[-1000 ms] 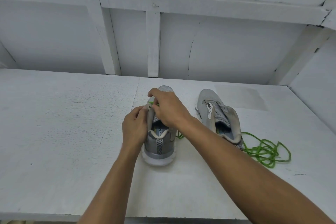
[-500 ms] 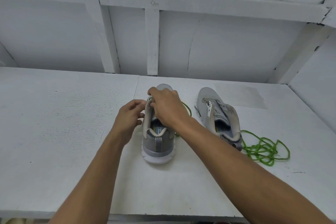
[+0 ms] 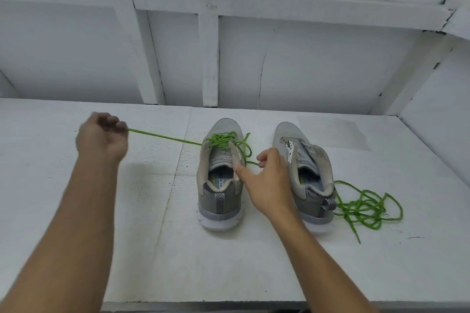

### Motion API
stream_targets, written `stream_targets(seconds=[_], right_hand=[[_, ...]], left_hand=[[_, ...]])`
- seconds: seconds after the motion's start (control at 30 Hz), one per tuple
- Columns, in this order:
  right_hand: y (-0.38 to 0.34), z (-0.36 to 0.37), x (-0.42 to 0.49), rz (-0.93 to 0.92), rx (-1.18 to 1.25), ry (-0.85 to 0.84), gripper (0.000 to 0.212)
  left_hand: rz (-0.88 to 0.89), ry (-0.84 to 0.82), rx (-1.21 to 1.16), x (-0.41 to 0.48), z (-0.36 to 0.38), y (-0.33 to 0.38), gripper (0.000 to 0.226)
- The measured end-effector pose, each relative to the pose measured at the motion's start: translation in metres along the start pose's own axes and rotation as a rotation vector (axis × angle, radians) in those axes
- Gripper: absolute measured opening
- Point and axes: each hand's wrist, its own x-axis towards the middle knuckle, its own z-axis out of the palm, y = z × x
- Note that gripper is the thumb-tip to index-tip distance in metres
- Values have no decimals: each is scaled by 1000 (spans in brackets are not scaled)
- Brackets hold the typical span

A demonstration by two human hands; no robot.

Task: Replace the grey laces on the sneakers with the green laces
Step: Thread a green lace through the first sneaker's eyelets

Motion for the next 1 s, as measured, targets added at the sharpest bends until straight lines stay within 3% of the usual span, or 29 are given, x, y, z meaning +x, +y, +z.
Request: stream_targets(seconds=[0.1,0.23,0.27,0.37,0.5,0.57,0.63,0.77,0.83,1.0], right_hand=[[5,1,-4,47,74,-61,36],[4,5,-4,60,99,-76,29],[4,6,-4,59,100,-69,28],[4,7,-4,63,114,-60,27],[5,7,-5,73,147,-66,27],[4,6,-5,84,163,-84,27],[2,5,1,89,197,-99,26],[-5,5,31,8,163,-87,26],[-9,8,45,5,93,-137,26],[-9,8,66,-53,-137,-226,15]], left_hand=[[134,-99,509,-11,7,-4,16],[184,-715,1680,-64,11,-51,25],[195,-797,1852,-71,9,-58,30],[258,-781,1916,-66,13,-50,30],[482,-478,1772,-39,31,-10,26],[532,-428,1737,-30,35,3,26],[507,-484,1768,-32,34,3,27],[404,-731,1921,-51,26,-25,53],[355,-836,1984,-56,25,-40,40],[317,-859,2011,-58,25,-53,23]])
